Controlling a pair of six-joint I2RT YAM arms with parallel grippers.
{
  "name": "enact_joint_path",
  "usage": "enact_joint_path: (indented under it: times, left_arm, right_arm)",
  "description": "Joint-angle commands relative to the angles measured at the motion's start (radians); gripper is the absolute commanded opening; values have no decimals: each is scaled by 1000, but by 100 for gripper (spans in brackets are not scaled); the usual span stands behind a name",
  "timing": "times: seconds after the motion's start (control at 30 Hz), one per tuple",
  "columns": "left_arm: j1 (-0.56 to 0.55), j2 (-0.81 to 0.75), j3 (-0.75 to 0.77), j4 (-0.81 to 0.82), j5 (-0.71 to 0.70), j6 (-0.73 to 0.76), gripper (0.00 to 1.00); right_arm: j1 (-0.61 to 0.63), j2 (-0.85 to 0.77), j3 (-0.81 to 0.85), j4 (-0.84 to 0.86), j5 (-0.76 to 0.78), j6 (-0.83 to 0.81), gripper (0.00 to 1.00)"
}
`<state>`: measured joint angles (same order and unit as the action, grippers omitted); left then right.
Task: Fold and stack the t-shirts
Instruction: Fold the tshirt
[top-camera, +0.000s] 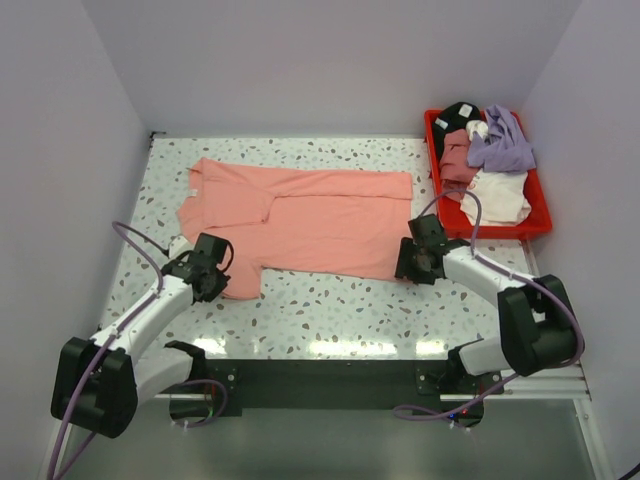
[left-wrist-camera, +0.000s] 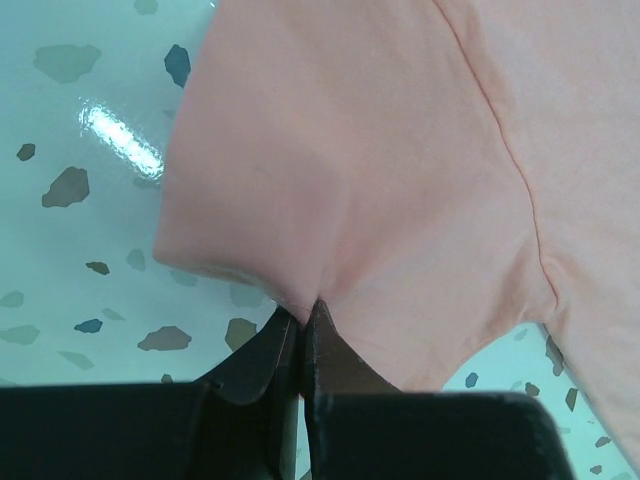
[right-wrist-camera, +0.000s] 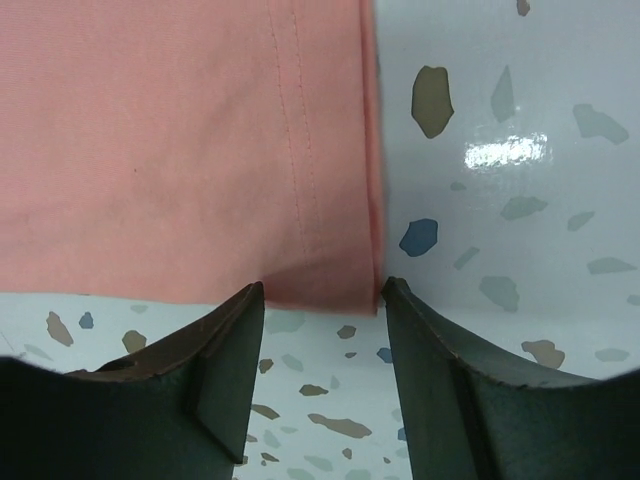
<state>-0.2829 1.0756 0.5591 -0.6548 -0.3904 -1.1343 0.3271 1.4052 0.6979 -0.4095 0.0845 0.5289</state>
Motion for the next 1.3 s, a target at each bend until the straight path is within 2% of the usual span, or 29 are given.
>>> enact_joint_path:
  times: [0.0,0.1,0.17,0.23,0.3,0.37,0.5,0.8,0.9,0.93,1.27]
  left_arm:
    - [-1,-14,-10,-25,-36,-19,0]
    - [-1,-13,-16,-26,-36,-21,0]
    - [-2,-16,-15,-42,-45,-38,0]
    - [-2,-23,-11,-65,-57,-47,0]
    - [-2,-43,-13,-86,-62,-59,0]
    - [-2,-71,-16,-103,-62,-73,0]
    - [-2,-124,-30,-158,-44,-88,0]
    - [-2,-181,-10,-209,-39,-74,0]
    - [-2,-161,24,-189,-38,-55,0]
    - [-2,-152,36,-183,-38,-48,0]
    - [-2,-5,205,-94,-51,24,0]
  right_arm:
    - [1,23,-18,60,-6,20,52]
    - [1,52,-17,69,-18,19,40]
    - [1,51,-21,63,-35,20,26]
    - [1,34,-26,49,-20,23,18]
    - [0,-3,-32,17,-15,23,16]
    - [1,-35,-41,-14,-17,16,8]
    - [0,-121,-63,-72,-8,5,6]
    - [1,-193,-74,-130,-17,2,4]
    - [0,-180,-45,-121,-29,-6,3]
    - [1,-175,-35,-117,-38,-7,0]
    - [-2,-120,104,-110,-3,-21,0]
